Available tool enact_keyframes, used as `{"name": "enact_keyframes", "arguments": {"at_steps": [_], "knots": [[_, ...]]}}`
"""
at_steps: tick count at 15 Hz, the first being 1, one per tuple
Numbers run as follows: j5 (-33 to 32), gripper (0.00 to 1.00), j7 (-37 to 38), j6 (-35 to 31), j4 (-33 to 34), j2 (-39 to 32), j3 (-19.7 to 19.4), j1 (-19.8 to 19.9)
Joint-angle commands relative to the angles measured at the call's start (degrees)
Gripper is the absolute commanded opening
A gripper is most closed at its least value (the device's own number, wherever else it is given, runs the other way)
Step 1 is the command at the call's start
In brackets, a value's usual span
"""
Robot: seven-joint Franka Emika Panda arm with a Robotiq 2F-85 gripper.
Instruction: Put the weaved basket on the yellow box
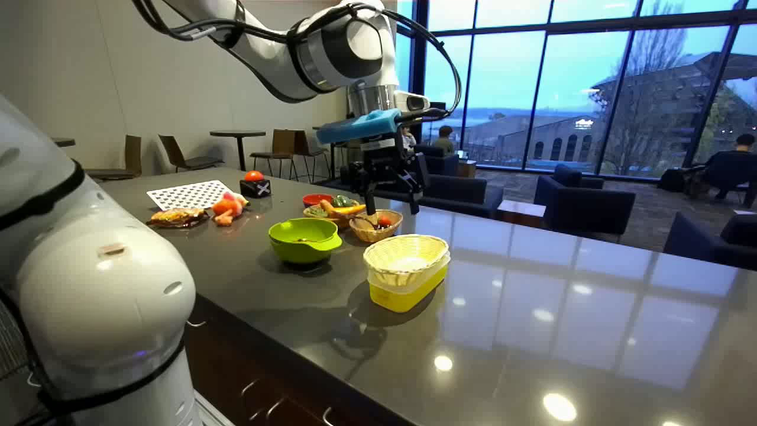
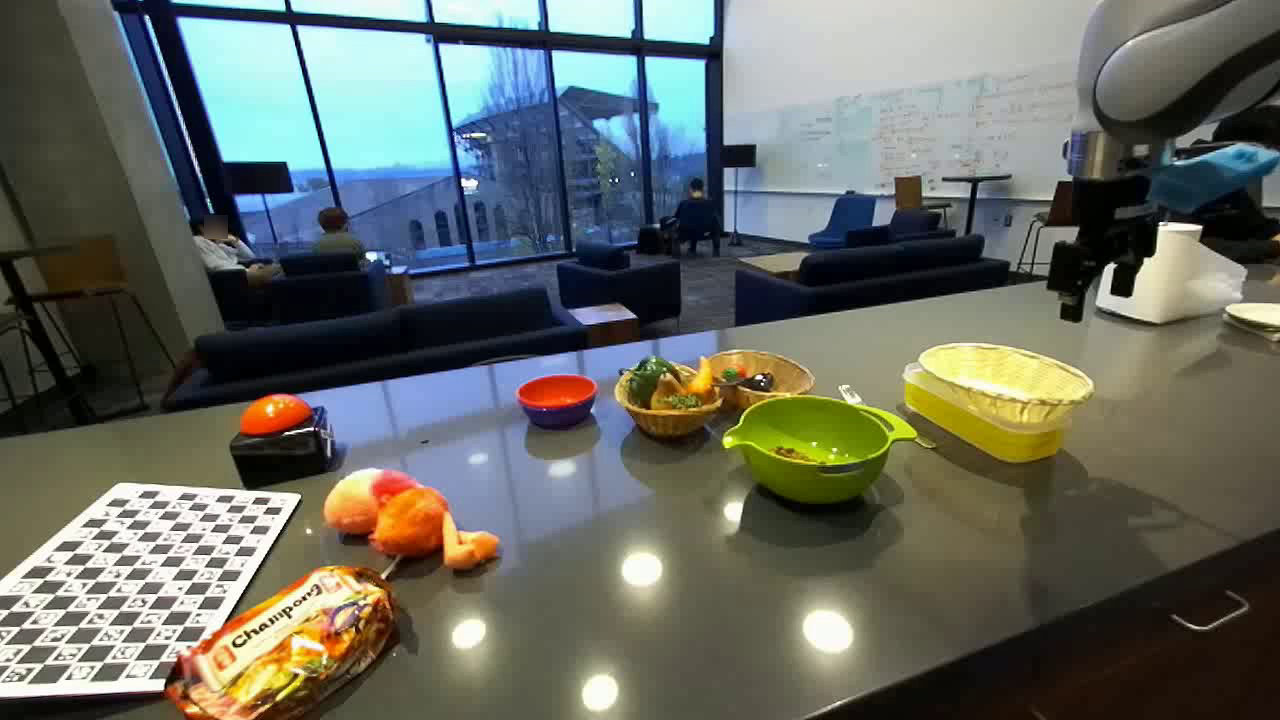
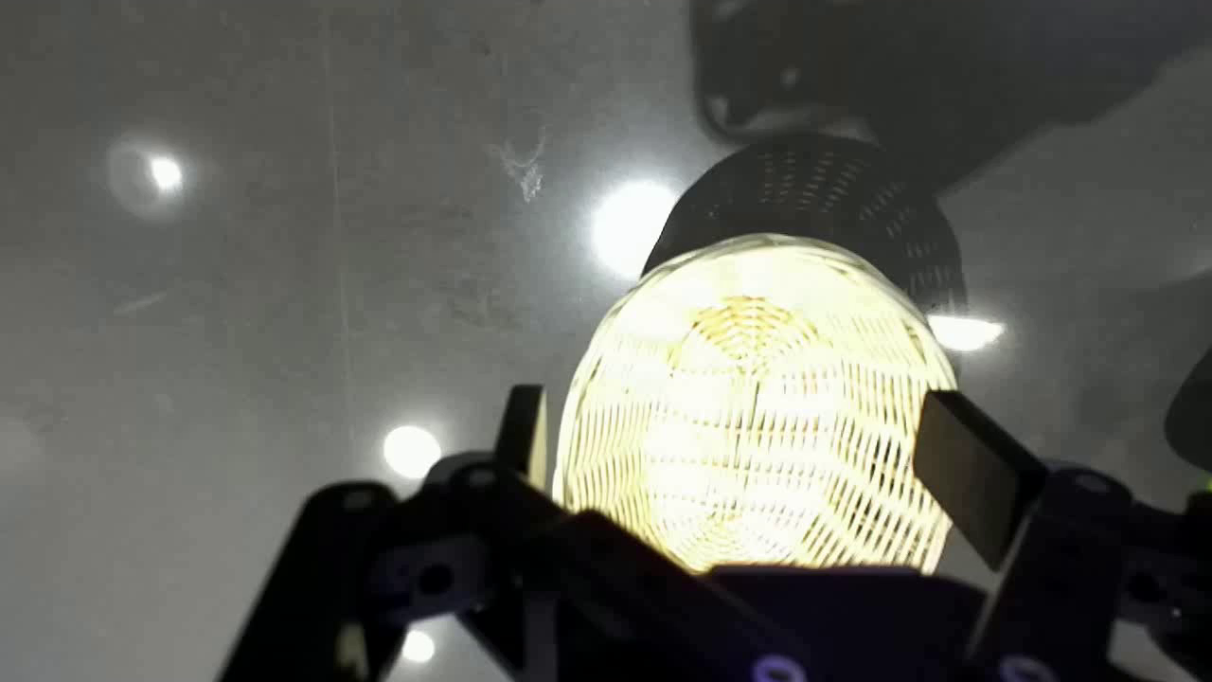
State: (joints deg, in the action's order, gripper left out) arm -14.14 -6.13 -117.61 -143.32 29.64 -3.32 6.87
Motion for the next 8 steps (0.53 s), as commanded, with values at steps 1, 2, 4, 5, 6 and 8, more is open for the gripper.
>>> {"name": "enact_keyframes", "arguments": {"at_steps": [1, 2, 4, 5, 6, 8], "knots": [[-0.22, 1.0, 0.2, 0.2, 0.14, 0.0, -0.43, -0.51], [-0.22, 1.0, 0.2, 0.2, 0.17, 0.0, -0.43, -0.51], [-0.24, 1.0, 0.22, 0.23, 0.13, 0.0, -0.46, -0.5], [-0.25, 1.0, 0.22, 0.24, 0.12, 0.0, -0.49, -0.48], [-0.24, 1.0, 0.22, 0.25, 0.12, 0.01, -0.51, -0.47], [-0.24, 1.0, 0.22, 0.25, 0.11, 0.01, -0.56, -0.46]]}}
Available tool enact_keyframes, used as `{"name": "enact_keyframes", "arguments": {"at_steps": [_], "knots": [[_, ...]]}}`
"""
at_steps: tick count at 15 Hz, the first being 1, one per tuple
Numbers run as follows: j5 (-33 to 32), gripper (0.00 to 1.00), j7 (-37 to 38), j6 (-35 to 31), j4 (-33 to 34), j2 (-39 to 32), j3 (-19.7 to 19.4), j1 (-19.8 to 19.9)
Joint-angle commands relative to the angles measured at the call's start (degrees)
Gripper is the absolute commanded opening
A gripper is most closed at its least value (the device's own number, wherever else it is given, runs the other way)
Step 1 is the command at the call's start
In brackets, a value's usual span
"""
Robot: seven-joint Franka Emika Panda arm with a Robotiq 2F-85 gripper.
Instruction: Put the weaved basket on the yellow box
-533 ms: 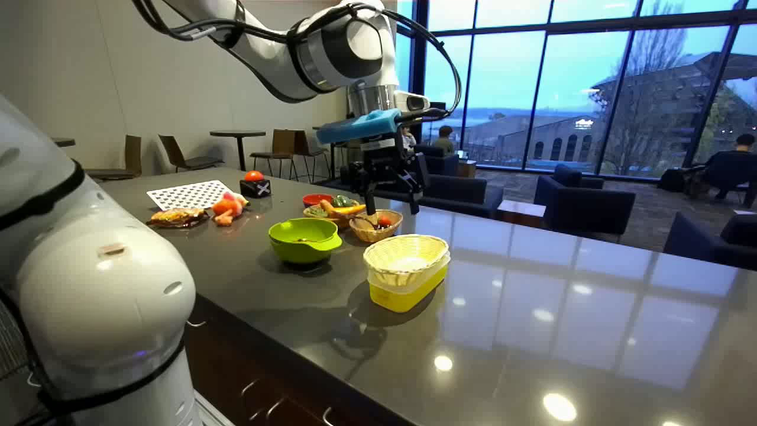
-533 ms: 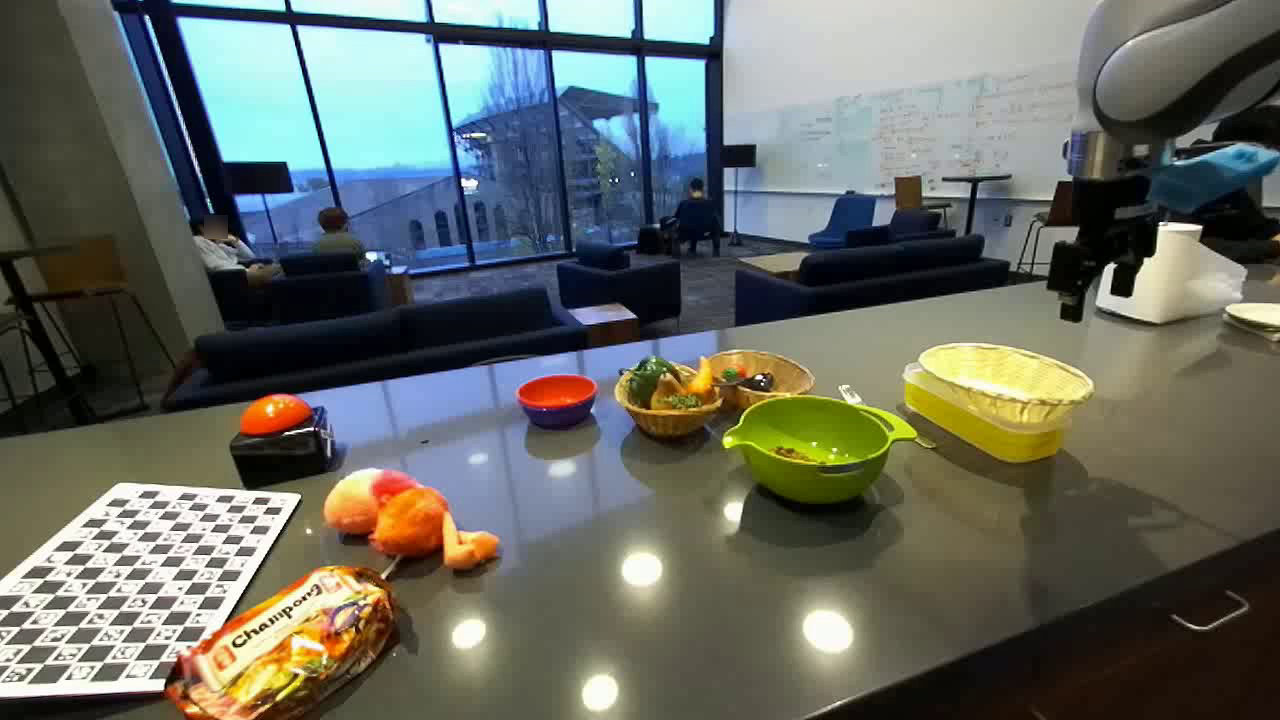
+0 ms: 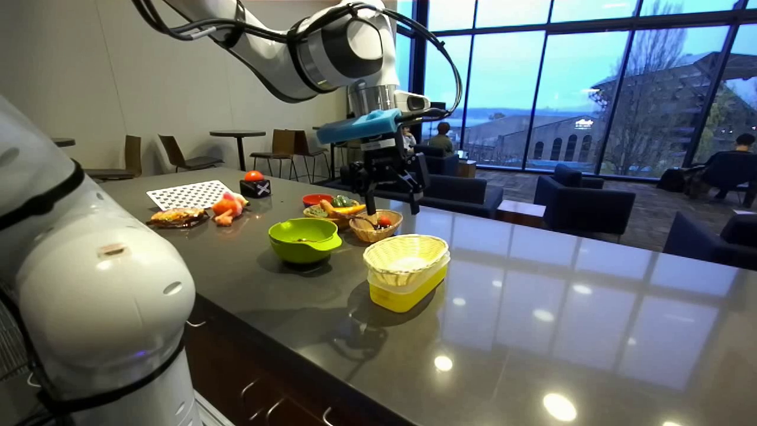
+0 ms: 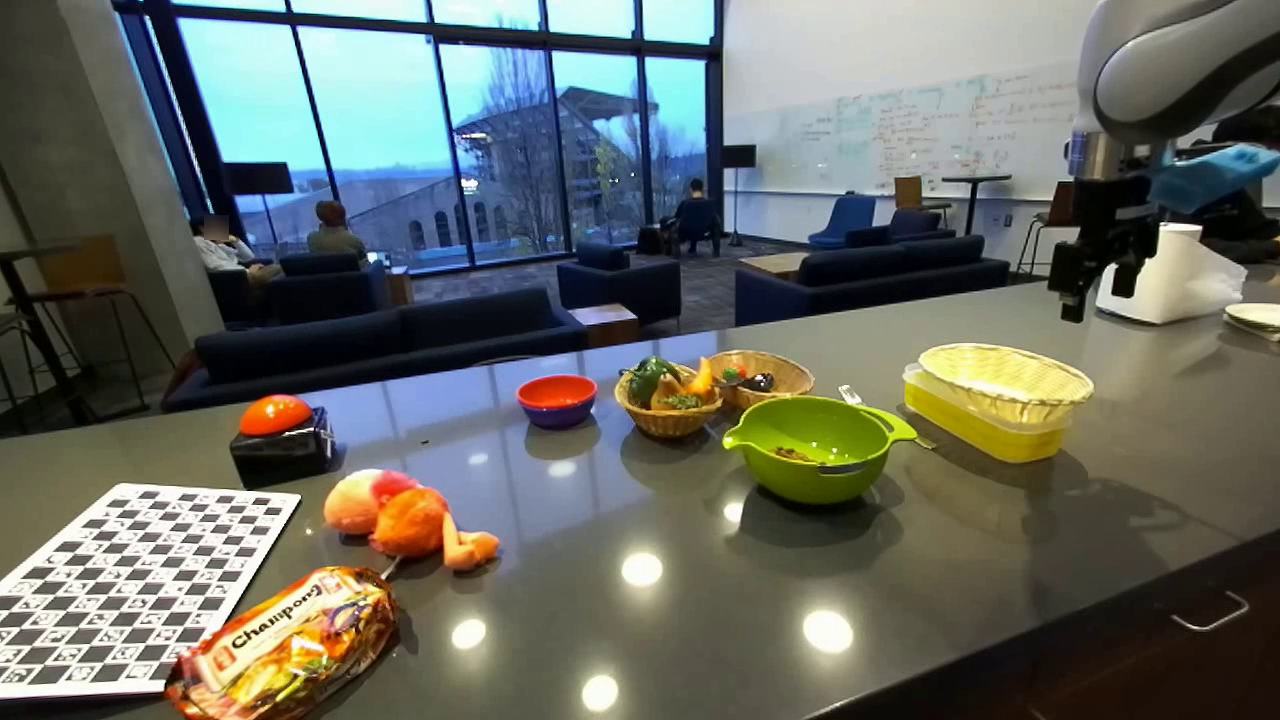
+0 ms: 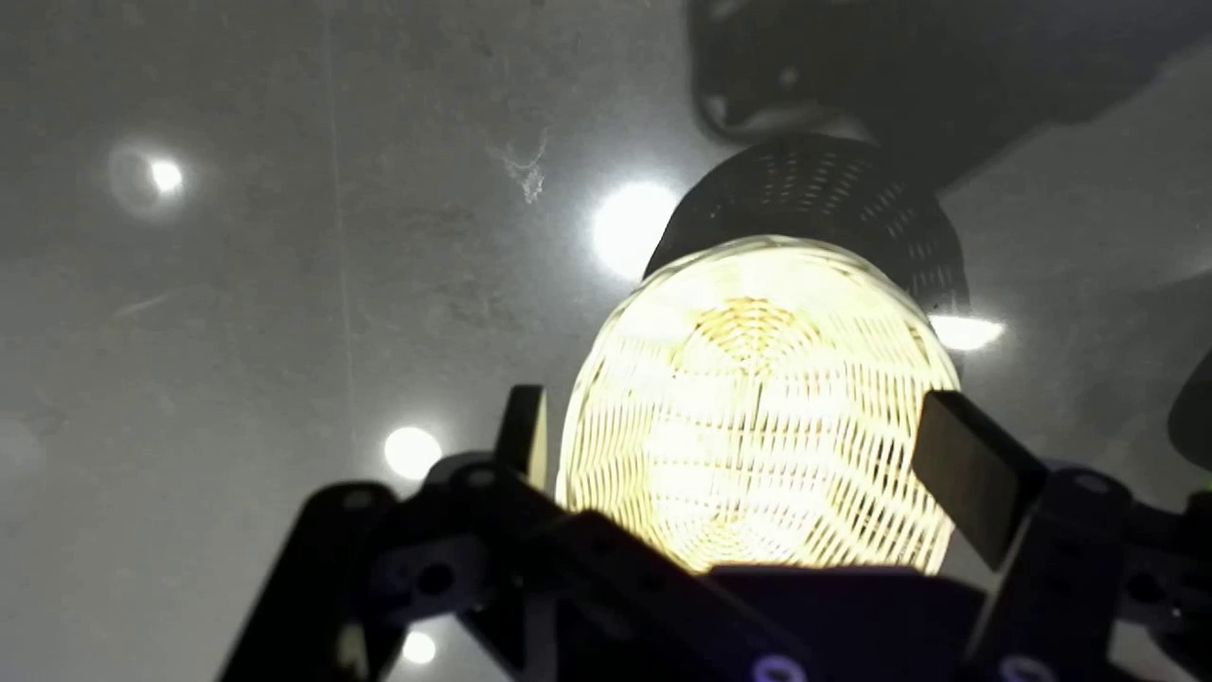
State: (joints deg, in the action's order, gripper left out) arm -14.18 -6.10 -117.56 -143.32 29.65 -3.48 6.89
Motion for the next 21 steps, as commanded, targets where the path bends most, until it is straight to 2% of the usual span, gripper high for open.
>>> {"name": "enact_keyframes", "arguments": {"at_steps": [1, 4, 10, 16, 21], "knots": [[-0.2, 1.0, 0.19, 0.2, 0.12, 0.01, -0.4, -0.48], [-0.88, 1.0, 0.57, -0.34, 0.59, -0.46, 0.19, -0.57], [0.07, 1.0, -1.7, -5.13, 3.08, -1.41, 3.08, -5.75], [4.66, 1.0, -4.38, -10.74, 7.94, -7.05, 3.58, -10.84], [11.69, 1.0, -11.25, -13.8, 14.14, -15.2, 2.91, -13.17]]}}
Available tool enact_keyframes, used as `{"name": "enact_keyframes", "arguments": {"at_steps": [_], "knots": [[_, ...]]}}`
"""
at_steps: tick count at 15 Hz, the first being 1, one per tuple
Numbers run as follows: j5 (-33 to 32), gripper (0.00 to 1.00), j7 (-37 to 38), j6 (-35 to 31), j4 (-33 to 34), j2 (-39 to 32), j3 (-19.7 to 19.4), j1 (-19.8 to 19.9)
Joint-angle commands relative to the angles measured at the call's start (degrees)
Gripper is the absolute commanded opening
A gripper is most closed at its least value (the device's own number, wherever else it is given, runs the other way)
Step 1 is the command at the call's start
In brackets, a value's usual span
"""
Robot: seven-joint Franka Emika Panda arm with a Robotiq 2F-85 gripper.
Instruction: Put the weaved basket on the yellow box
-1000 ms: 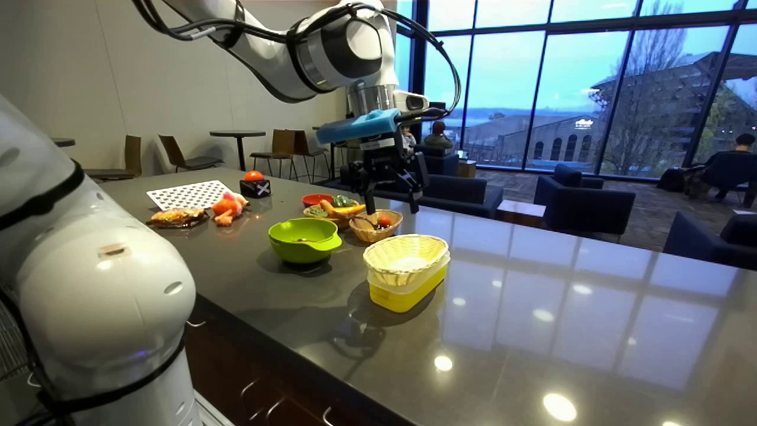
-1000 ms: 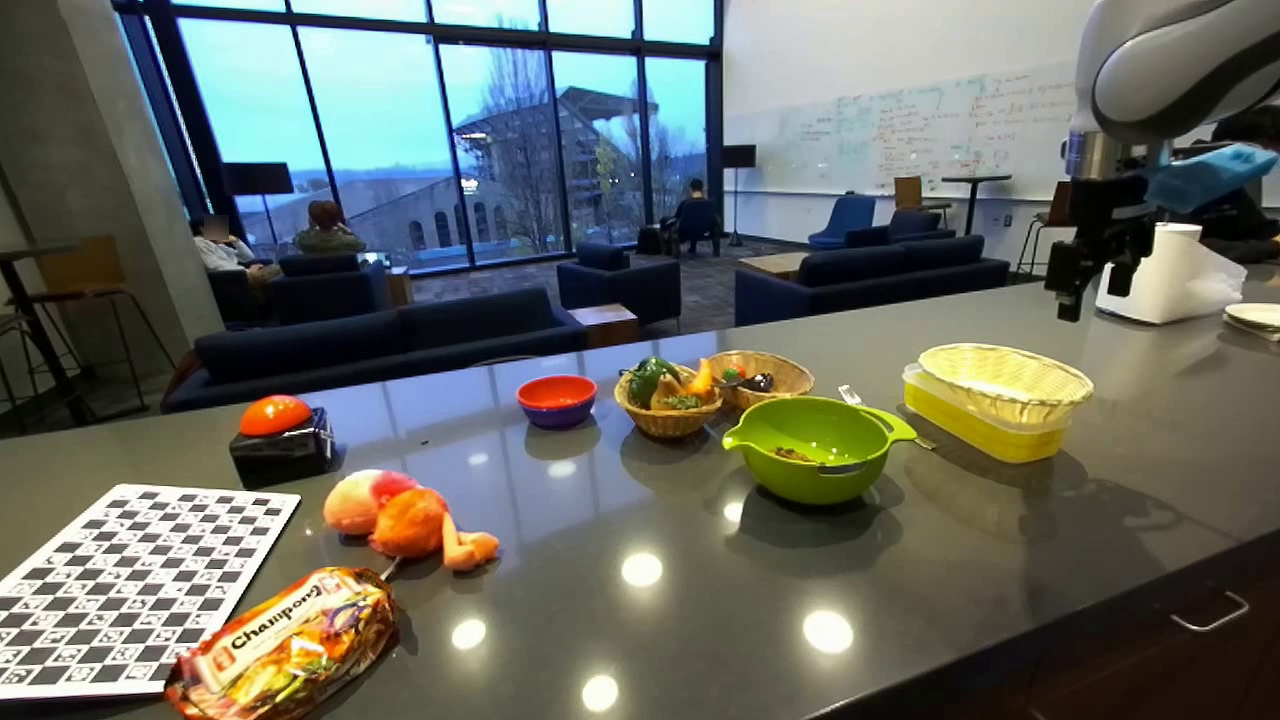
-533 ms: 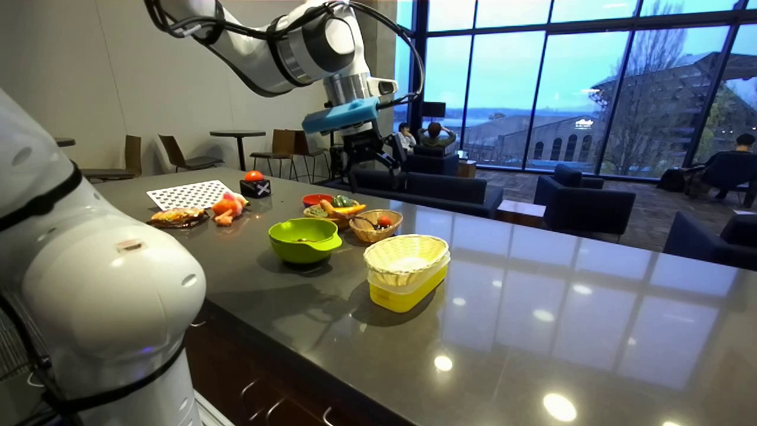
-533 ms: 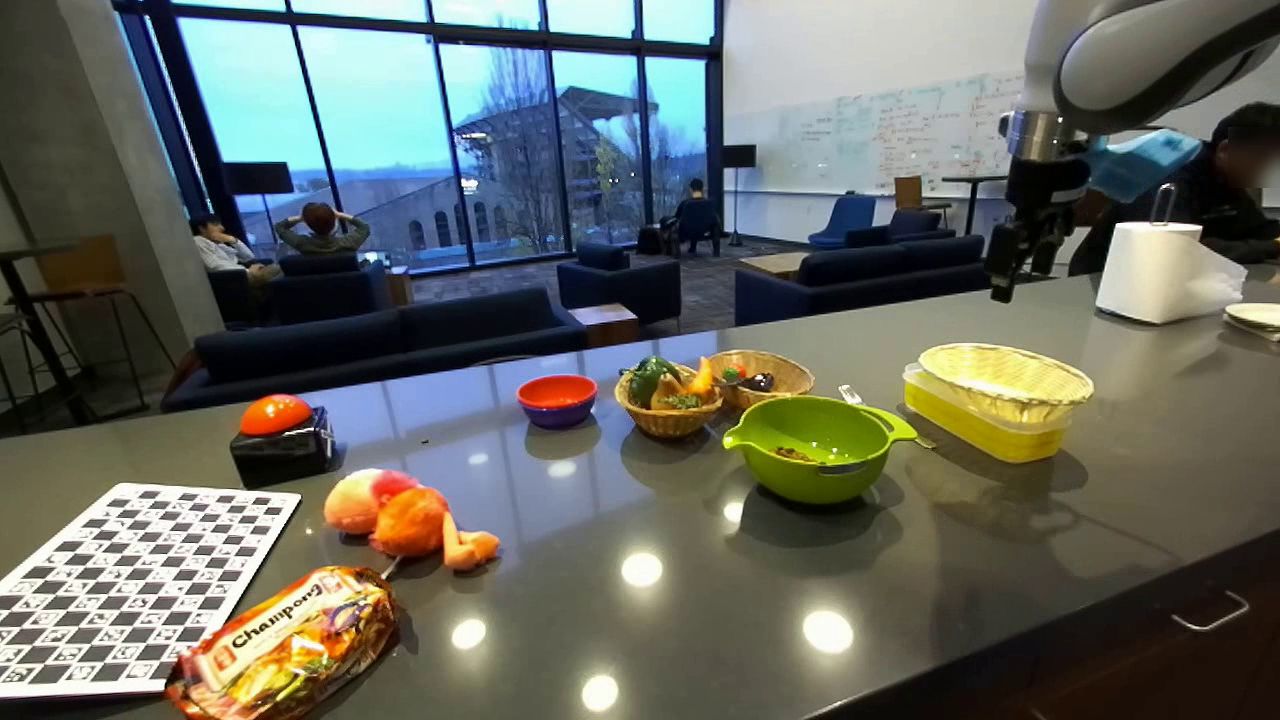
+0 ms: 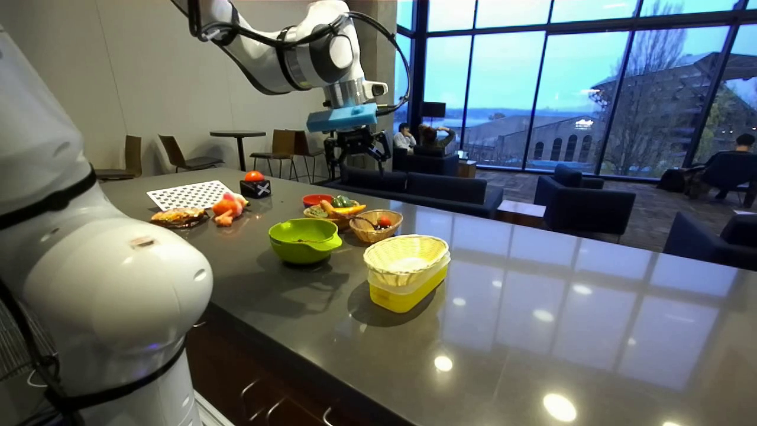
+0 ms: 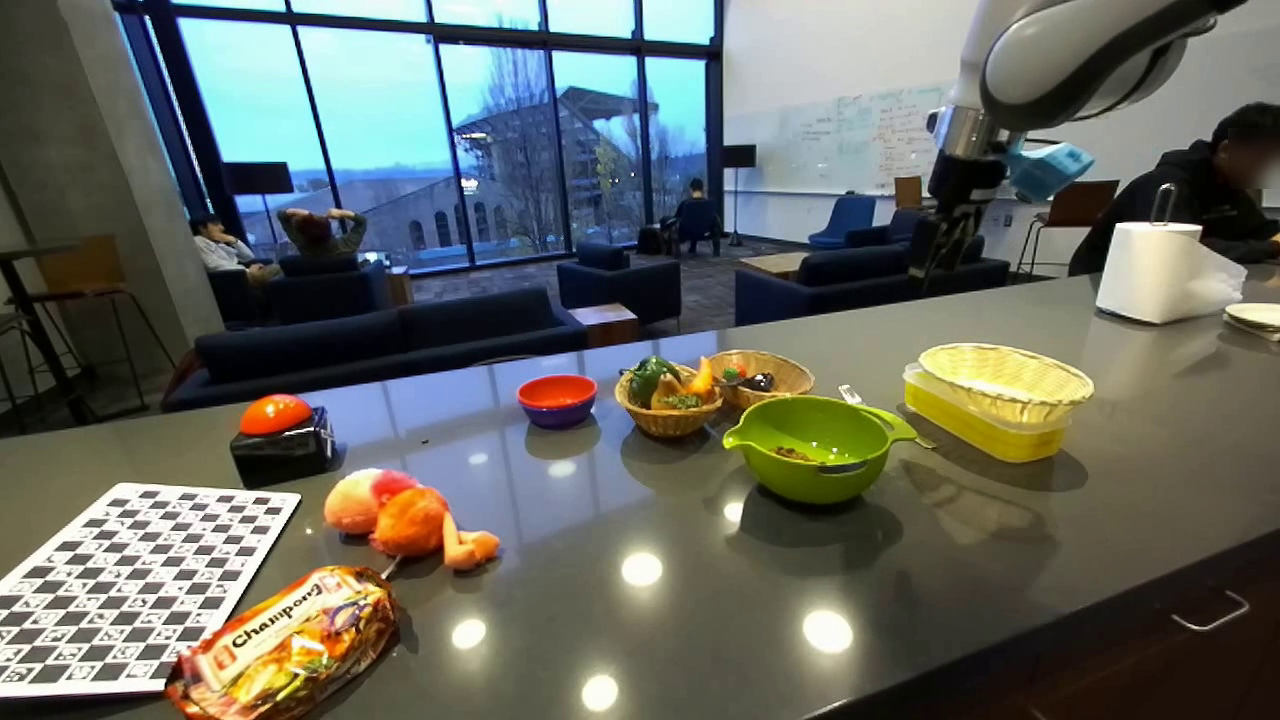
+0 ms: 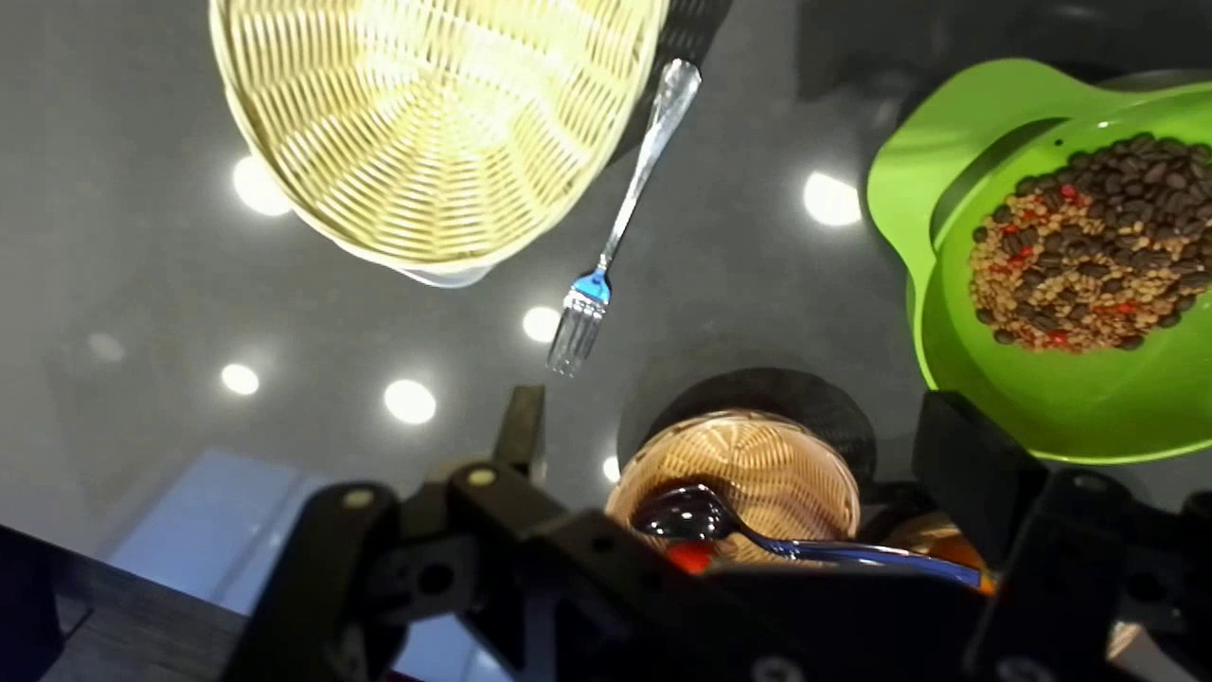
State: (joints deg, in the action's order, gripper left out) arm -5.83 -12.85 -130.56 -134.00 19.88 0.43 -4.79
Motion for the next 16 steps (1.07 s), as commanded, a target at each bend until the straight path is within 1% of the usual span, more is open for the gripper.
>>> {"name": "enact_keyframes", "arguments": {"at_steps": [1, 3, 5, 11, 16], "knots": [[4.43, 1.0, -5.96, -0.87, 6.21, -7.22, -0.9, -1.71], [6.44, 1.0, -8.93, -0.47, 8.84, -10.68, -0.54, -1.99], [7.13, 1.0, -10.99, -0.08, 11.59, -14.39, 0.33, -2.01], [6.46, 1.0, -16.18, 0.85, 18.36, -23.69, 3.01, -1.3], [4.53, 1.0, -20.53, 0.22, 23.56, -29.51, 4.36, -0.39]]}}
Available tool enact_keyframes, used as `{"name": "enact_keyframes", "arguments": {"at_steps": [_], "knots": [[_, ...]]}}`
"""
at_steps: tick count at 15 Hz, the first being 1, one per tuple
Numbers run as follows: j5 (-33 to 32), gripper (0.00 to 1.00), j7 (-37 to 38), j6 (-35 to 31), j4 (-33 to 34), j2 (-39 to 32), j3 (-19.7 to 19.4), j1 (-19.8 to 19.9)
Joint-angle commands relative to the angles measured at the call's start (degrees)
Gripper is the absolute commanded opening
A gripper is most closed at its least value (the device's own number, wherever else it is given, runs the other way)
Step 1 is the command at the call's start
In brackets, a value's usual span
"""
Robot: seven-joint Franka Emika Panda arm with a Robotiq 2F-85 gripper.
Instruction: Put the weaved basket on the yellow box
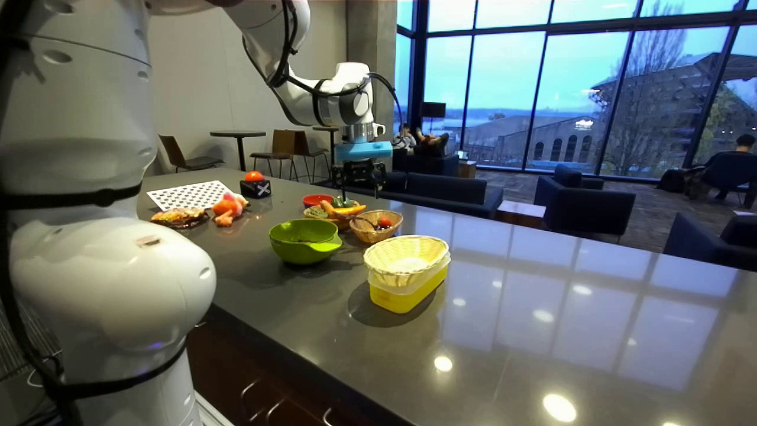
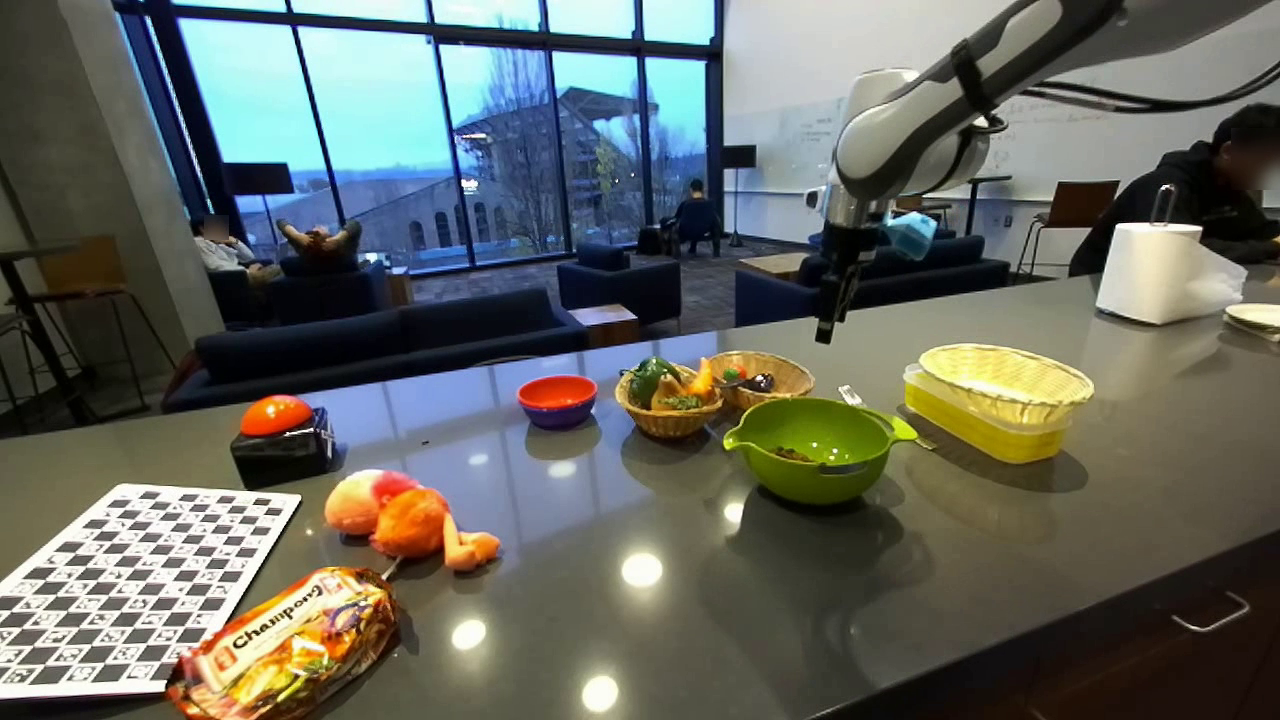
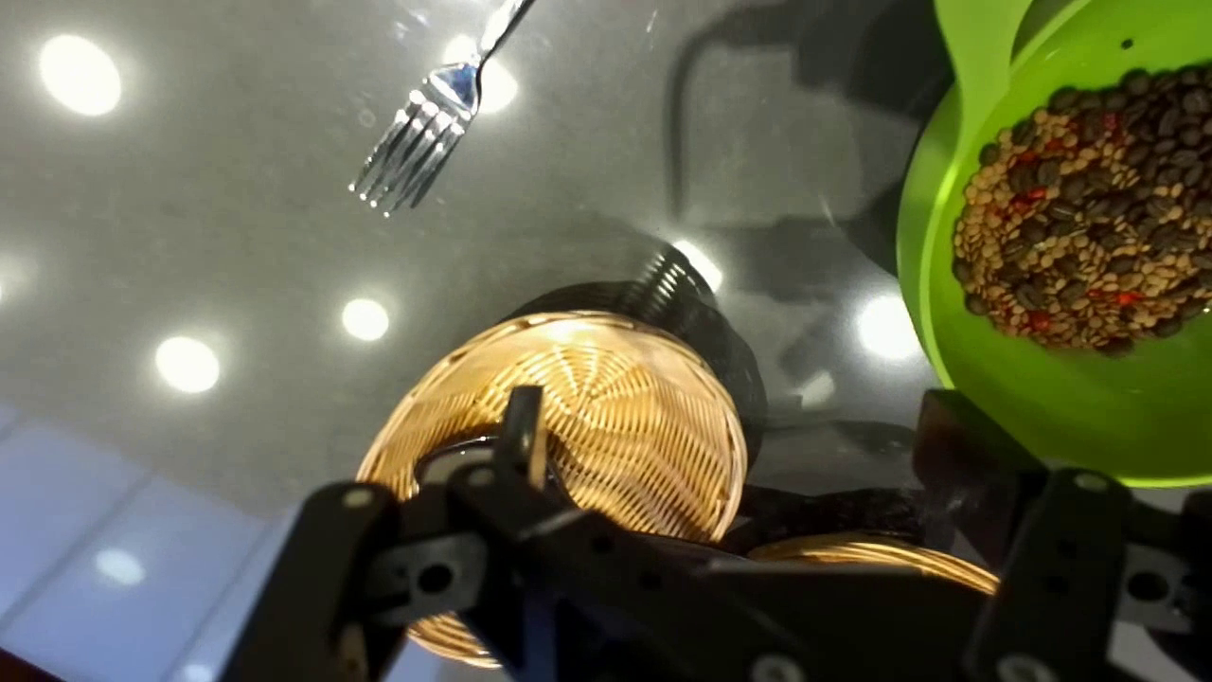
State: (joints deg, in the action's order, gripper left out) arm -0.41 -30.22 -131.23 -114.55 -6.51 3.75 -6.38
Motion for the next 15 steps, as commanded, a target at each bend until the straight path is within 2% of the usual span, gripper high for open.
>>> {"name": "enact_keyframes", "arguments": {"at_steps": [1, 11, 15], "knots": [[-0.66, 1.0, -4.43, 0.56, 5.19, -4.13, 1.11, 1.56], [-0.31, 1.0, -7.13, 1.66, 15.89, -14.55, 0.88, 6.59], [-1.14, 1.0, -6.67, 3.12, 18.82, -17.57, 1.18, 6.85]]}}
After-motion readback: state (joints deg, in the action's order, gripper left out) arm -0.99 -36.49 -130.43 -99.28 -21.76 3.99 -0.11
